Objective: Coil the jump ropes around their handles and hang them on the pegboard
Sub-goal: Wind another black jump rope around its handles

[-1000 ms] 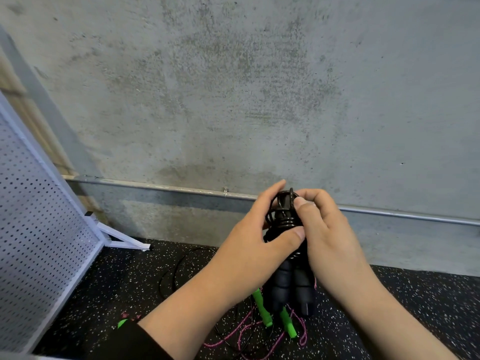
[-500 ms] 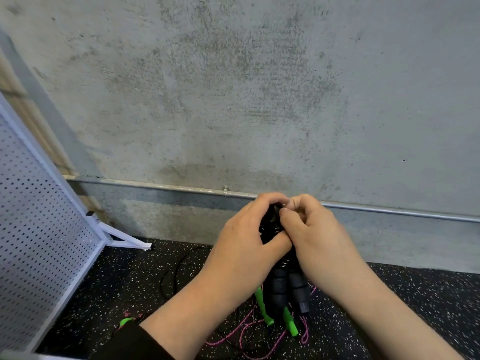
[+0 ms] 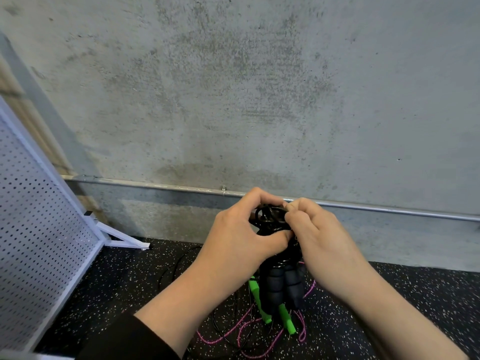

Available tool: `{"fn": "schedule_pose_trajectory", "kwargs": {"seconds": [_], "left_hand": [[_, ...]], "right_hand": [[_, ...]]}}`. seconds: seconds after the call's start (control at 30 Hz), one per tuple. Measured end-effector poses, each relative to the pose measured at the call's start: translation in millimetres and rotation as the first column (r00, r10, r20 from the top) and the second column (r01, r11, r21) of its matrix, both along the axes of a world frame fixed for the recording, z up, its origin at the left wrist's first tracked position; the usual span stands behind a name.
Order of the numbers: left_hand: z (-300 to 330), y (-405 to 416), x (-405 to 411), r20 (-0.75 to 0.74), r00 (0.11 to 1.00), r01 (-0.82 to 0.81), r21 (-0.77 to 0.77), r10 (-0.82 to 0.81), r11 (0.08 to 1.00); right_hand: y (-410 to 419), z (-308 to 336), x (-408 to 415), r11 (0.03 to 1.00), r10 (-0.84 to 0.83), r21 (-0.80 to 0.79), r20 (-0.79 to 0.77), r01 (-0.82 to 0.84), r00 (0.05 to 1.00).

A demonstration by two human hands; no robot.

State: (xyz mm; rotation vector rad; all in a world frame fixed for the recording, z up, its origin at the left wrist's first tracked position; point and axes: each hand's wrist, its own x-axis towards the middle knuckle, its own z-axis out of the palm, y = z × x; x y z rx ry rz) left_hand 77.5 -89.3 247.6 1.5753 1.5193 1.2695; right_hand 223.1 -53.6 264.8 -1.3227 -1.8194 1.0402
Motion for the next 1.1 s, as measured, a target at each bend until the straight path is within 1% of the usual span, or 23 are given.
{"fn": "schedule_pose_trajectory", "kwargs": {"seconds": [0.07, 0.13, 0.2, 0.27, 0.33, 0.37, 0.43, 0.5, 0.57, 0.6, 0.63, 0.7, 0.77, 0.83, 0.9, 1.0, 1.1], "left_hand": [[-1.2, 0.0, -0.9, 0.011, 1.000, 0.003, -0.011, -0.003, 1.000], [-1.7, -0.4, -1.9, 0.013, 1.000, 0.018, -0.026, -0.018, 1.000], [-1.6, 0.3, -2.9, 0.001, 0.999, 0.039, -0.032, -0.039, 0.999], [-2.4, 2.4, -5.2, 0.025, 0.998, 0.057, -0.026, -0.056, 0.998], [-3.7, 5.1, -7.8, 0.114, 0.992, 0.056, -0.020, -0.054, 0.998], [-4.1, 7.0, -9.4, 0.172, 0.984, 0.041, -0.017, -0.038, 0.999], [-5.3, 11.4, -12.8, 0.305, 0.952, 0.013, -0.019, -0.007, 1.000], [-5.3, 15.4, -17.2, 0.430, 0.903, 0.014, -0.031, 0.000, 0.999], [-7.0, 19.6, -22.9, 0.484, 0.875, 0.027, -0.045, -0.002, 0.999], [-7.8, 21.0, -25.3, 0.493, 0.870, 0.040, -0.054, -0.009, 0.998], [-8.0, 21.6, -27.1, 0.501, 0.865, 0.057, -0.061, -0.019, 0.997], [-10.0, 22.4, -29.9, 0.523, 0.852, 0.081, -0.084, -0.026, 0.993], [-12.2, 22.1, -33.0, 0.561, 0.827, 0.074, -0.134, 0.014, 0.988], [-14.6, 20.4, -36.8, 0.592, 0.799, 0.036, -0.218, 0.103, 0.975], [-16.6, 16.3, -40.2, 0.567, 0.807, 0.026, -0.317, 0.167, 0.948], [-18.2, 10.0, -43.6, 0.549, 0.820, 0.050, -0.350, 0.162, 0.935], [-17.6, 4.3, -55.3, 0.571, 0.799, 0.035, -0.359, 0.190, 0.933]], "right_hand": [[1.5, -1.2, -1.0, 1.000, 0.011, -0.005, -0.004, -0.011, 1.000], [2.8, -3.9, -2.3, 1.000, 0.018, -0.023, -0.051, -0.019, 0.999], [2.5, -7.5, -3.4, 0.999, 0.005, -0.048, -0.125, -0.011, 0.992], [1.4, -9.1, -5.2, 0.995, -0.042, -0.097, -0.254, 0.018, 0.966], [1.0, -10.2, -6.7, 0.986, -0.104, -0.162, -0.379, 0.044, 0.920], [2.0, -10.9, -6.7, 0.981, -0.126, -0.183, -0.399, 0.056, 0.908], [4.6, -14.1, -5.6, 0.971, -0.138, -0.234, -0.375, 0.050, 0.917], [6.1, -17.1, -4.6, 0.928, -0.119, -0.371, -0.376, -0.032, 0.919], [4.2, -17.1, -4.4, 0.845, -0.093, -0.510, -0.438, -0.161, 0.894], [3.5, -17.4, -4.4, 0.815, -0.092, -0.540, -0.482, -0.212, 0.872], [2.2, -16.5, -4.9, 0.798, -0.094, -0.547, -0.528, -0.253, 0.844], [2.4, -18.0, -5.5, 0.814, -0.107, -0.523, -0.563, -0.253, 0.819], [2.8, -20.6, -7.6, 0.871, -0.113, -0.458, -0.540, -0.178, 0.834], [3.0, -25.7, -11.3, 0.910, -0.130, -0.401, -0.518, -0.105, 0.845], [0.5, -27.5, -17.1, 0.926, -0.137, -0.371, -0.509, -0.073, 0.850], [-4.2, -31.0, -27.5, 0.935, -0.057, -0.335, -0.468, -0.117, 0.882], [-5.7, -38.9, -39.2, 0.915, -0.022, -0.370, -0.444, -0.161, 0.896]]}}
